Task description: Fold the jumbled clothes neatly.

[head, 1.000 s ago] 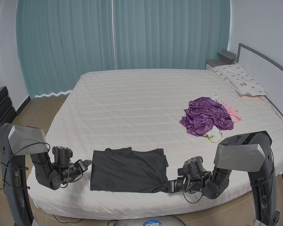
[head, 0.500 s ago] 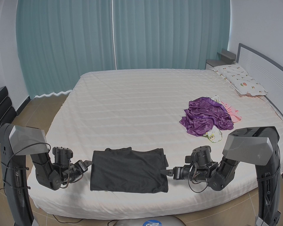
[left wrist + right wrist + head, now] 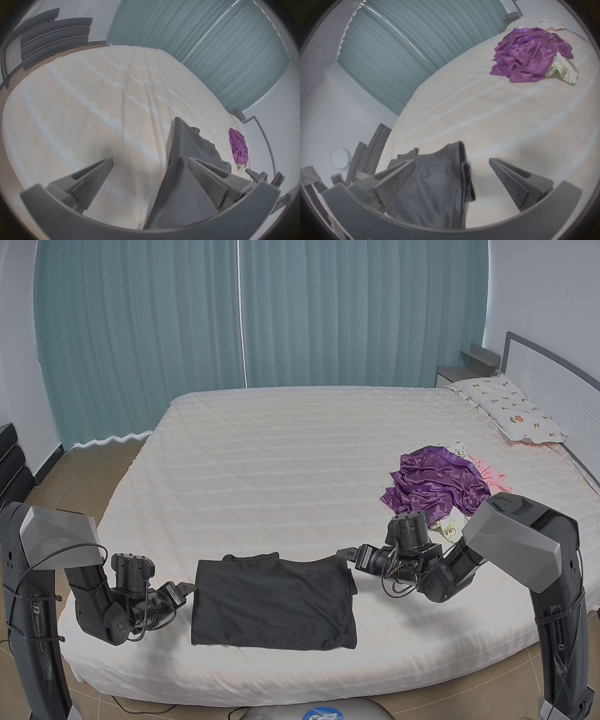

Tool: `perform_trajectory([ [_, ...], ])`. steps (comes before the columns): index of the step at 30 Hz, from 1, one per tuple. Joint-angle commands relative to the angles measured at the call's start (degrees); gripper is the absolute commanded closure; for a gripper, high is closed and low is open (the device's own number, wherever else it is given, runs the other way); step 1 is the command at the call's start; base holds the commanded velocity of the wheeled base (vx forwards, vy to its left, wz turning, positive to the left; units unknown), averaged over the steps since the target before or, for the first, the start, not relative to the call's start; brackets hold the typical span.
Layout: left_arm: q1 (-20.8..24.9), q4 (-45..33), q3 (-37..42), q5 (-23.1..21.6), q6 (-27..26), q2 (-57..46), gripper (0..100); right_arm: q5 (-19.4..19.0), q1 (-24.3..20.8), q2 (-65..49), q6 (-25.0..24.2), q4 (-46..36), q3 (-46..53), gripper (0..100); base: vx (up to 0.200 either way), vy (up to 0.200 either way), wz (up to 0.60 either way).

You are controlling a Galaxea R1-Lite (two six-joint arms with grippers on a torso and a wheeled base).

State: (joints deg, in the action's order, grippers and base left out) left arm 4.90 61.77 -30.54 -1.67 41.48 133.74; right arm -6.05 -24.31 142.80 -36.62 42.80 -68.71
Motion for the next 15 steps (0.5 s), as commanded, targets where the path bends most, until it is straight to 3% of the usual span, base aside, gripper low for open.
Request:
perform_trajectory([
  [1,0.11,0.02,0.13,0.0,0.88,0.03,0,2.79,-1.62,7.58,-1.0,-4.13,-10.22,0,0.0,0.0,0.0],
  [11,0.2,0.02,0.13,0.09,0.97,0.03,0,4.82,-1.71,11.97,-1.08,-8.44,-19.27,0,0.0,0.0,0.0],
  [12,0.11,0.02,0.13,0.09,0.97,0.03,0,4.73,-1.62,12.06,-1.35,-9.23,-19.89,100,0.0,0.0,0.0],
  [15,0.11,0.02,0.13,0.0,1.05,0.03,0,4.73,-1.53,12.5,-1.61,-9.84,-21.03,100,0.0,0.0,0.0],
])
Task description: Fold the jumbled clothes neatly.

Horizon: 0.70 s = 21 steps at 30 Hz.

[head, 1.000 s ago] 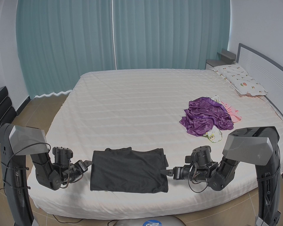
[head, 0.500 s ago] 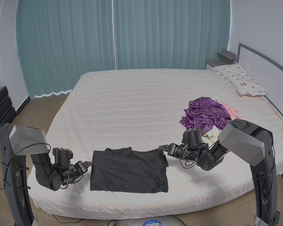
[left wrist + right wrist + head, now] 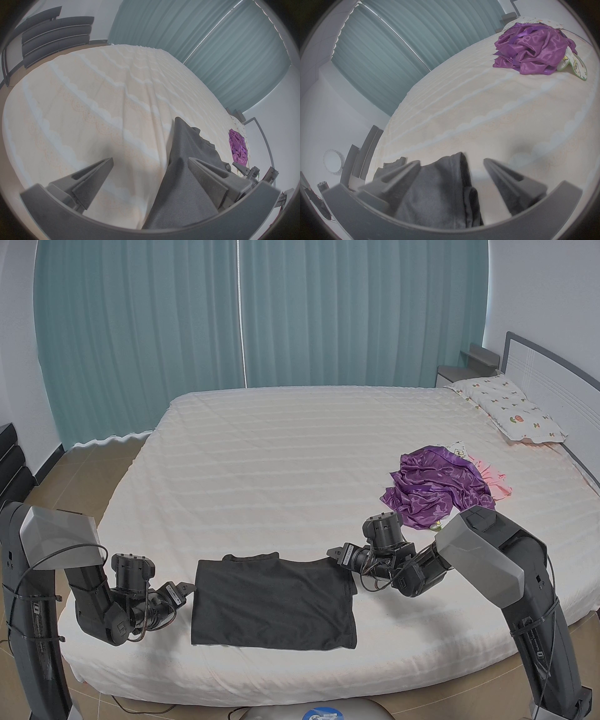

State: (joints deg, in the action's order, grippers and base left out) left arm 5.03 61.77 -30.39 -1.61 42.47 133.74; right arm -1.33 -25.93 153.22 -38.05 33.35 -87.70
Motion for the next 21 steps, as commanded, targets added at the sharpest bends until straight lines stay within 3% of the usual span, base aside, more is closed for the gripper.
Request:
perform_trajectory([
  [1,0.06,0.02,0.07,0.03,0.07,0.03,0,0.01,0.09,2.34,-0.19,-0.57,-2.92,100,0.0,0.0,0.0],
  [21,-0.02,0.02,-0.02,0.03,0.07,0.03,0,4.23,0.7,2.78,-1.77,-0.04,-4.94,100,0.0,0.0,0.0],
])
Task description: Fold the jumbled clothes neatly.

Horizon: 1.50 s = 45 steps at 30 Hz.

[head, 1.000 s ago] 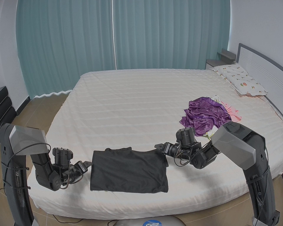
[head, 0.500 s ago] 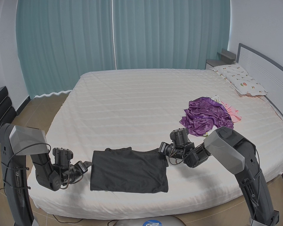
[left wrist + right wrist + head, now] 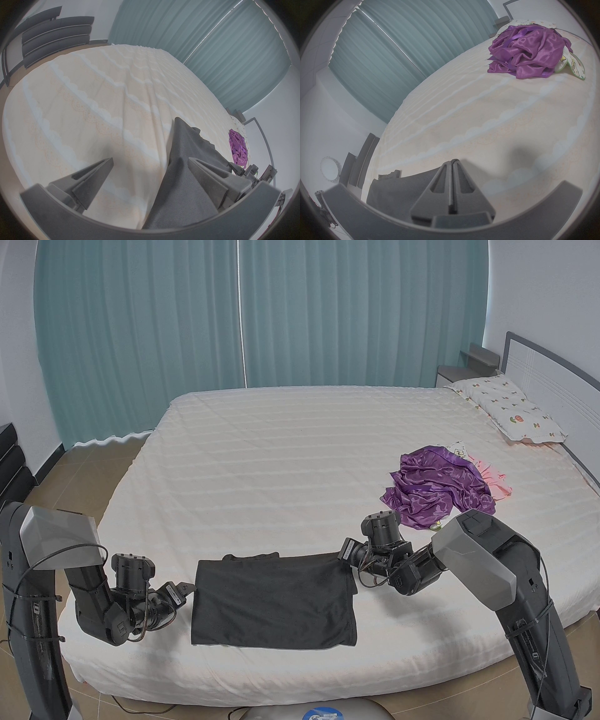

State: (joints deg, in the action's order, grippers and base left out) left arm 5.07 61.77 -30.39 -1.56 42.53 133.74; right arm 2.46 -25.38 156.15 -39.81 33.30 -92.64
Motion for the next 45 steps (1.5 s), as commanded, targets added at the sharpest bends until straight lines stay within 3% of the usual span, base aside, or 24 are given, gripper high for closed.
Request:
perform_trajectory([
  [1,-0.06,0.02,-0.02,-0.02,0.01,0.03,0,0.61,0.24,-0.14,0.0,0.01,0.0,100,0.0,0.0,0.0],
  [23,0.03,0.02,0.07,-0.02,0.01,0.03,0,0.79,0.95,0.12,-0.18,-0.7,0.61,100,0.0,0.0,0.0],
  [24,0.03,0.02,0.07,-0.02,0.01,0.03,0,0.79,0.95,0.21,-0.26,-0.61,0.61,0,0.0,0.0,0.0],
  [33,-0.06,0.02,0.16,-0.11,0.27,-0.15,0,3.16,1.12,-2.52,-0.44,1.68,4.22,0,0.0,0.0,0.0],
  [38,-0.76,0.63,1.21,-0.99,0.71,-0.5,0,3.07,5.52,-15.17,-0.44,6.25,18.72,0,0.0,0.0,0.0],
  [43,-2.52,8.19,3.15,-0.37,-0.43,-3.31,0,2.37,9.47,-30.03,0.26,14.07,35.95,0,0.0,0.0,0.0],
  [45,-2.61,12.15,7.45,-0.29,-4.56,-8.59,0,1.05,11.32,-39.96,0.88,15.91,45.7,0,0.0,0.0,0.0],
])
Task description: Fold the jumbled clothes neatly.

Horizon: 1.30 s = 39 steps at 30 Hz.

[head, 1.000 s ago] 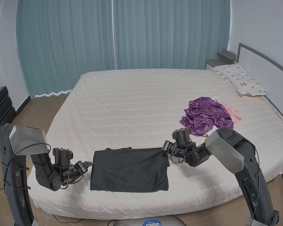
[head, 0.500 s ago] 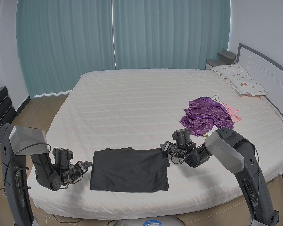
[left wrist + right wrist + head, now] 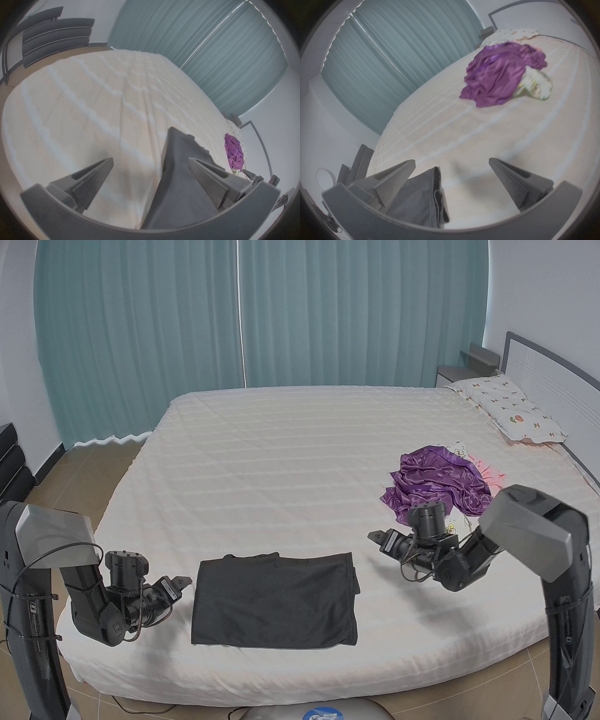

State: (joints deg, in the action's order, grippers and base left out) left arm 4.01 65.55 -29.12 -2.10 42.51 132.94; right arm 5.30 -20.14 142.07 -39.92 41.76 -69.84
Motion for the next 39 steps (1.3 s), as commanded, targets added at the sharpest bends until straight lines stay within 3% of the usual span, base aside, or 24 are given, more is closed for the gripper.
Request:
perform_trajectory([
  [1,-1.55,9.07,7.5,0.34,-5.95,-9.8,0,-2.31,6.6,-29.22,1.25,7.63,25.46,0,0.0,0.0,0.0],
  [7,-1.37,8.81,11.9,0.43,-8.06,-25.27,0,-3.98,10.73,-47.5,5.56,7.1,36.71,0,0.0,0.0,0.0],
  [8,-1.37,7.05,12.78,0.43,-8.32,-32.22,0,-4.95,13.37,-54.53,9.6,6.93,40.4,0,0.0,0.0,0.0],
  [10,-1.37,3.97,13.13,0.43,-9.29,-38.1,0,-6.53,15.3,-59.72,12.5,6.84,42.95,0,0.0,0.0,0.0],
  [12,-1.37,-3.32,12.86,0.43,-10.43,-47.33,0,-8.55,17.68,-67.19,15.31,6.49,45.93,0,0.0,0.0,0.0],
  [17,-1.02,-21.34,10.4,0.16,-10.96,-66.41,0,-9.08,20.05,-80.9,22.08,-0.1,51.03,0,0.0,0.0,0.0],
  [21,-1.02,-29.07,9.08,0.08,-12.19,-74.05,0,-9.17,20.14,-87.66,23.58,-4.94,52.17,0,0.0,0.0,0.0],
  [22,-1.02,-35.49,8.03,-0.36,-13.94,-80.91,0,-9.26,20.14,-93.91,25.25,-10.83,52.17,0,0.0,0.0,0.0],
  [31,-0.76,-54.39,8.38,-1.59,-17.64,-101.47,0,-9.26,19.26,-113.59,30.61,-32.18,52.35,0,0.0,0.0,0.0],
  [34,-0.67,-65.29,8.12,-2.3,-19.13,-112.37,0,-8.73,20.23,-123.44,35.97,-42.03,52.79,0,0.0,0.0,0.0],
  [39,-0.67,-72.23,8.21,-2.65,-23.0,-120.63,0,-6.27,22.6,-131.96,42.65,-50.29,52.7,0,0.0,0.0,0.0],
])
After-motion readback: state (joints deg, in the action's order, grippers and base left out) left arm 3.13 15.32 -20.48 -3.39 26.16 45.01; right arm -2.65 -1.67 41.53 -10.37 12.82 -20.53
